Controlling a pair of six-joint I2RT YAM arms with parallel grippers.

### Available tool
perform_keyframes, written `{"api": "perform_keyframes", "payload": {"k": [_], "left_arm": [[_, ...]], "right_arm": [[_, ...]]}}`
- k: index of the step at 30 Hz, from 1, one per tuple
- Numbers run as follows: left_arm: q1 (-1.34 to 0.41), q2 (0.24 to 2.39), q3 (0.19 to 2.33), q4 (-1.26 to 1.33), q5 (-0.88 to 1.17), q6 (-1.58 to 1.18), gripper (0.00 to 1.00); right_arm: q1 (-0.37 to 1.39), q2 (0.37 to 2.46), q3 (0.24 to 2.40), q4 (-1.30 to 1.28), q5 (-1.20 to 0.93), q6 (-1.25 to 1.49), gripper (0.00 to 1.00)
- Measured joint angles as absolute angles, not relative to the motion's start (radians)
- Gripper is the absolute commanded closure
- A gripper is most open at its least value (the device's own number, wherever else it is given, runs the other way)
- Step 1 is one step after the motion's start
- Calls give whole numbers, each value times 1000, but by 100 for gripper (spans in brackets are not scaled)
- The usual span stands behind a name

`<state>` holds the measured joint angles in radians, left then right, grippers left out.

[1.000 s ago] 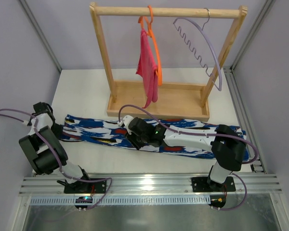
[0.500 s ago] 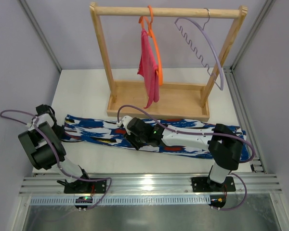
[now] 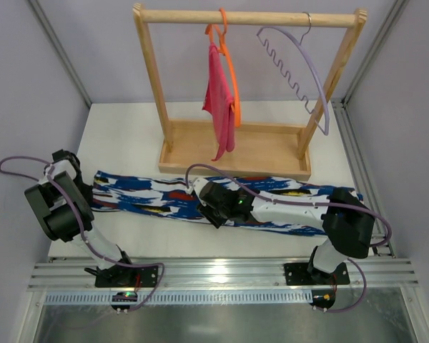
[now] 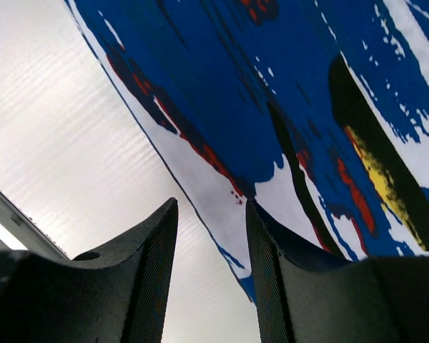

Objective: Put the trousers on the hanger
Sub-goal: Fold the trousers

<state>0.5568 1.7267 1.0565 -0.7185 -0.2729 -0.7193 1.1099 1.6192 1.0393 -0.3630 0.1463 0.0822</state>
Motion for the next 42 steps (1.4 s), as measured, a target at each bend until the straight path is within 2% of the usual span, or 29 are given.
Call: {"api": "perform_keyframes", "payload": {"k": [6,14,26,28,30,31,33,42], "left_arm": [[557,1740,1080,-770,-311,-694,99],[557,1750,1098,-799,-323,-667,99],[543,1751,1124,-832,-337,-642,100],[537,1752,1129,-836,-344,-641,100],[531,1752,1132,-842,-352,-637,99],[529,1752,1134,-844,-356,-635,99],[520,1753,1140,-852,-374,-623,100],[448,1854,1185,-894,-530,-611,100]], "right_arm": [[1110,1622,1011,-340,149,68,54],[1140,1767,1068,-289,147,17,54],[1187,1799,1089,-203,159,-22,54],[1197,1802,1089,-187,173,-25,60],[1203,1814,1090,-173,194,-32,74],[1205,1821,1092,-168,210,-34,88],[1207,1841,1096,-158,245,-43,96],[1210,1848,1140,-150,369,-76,96]]}}
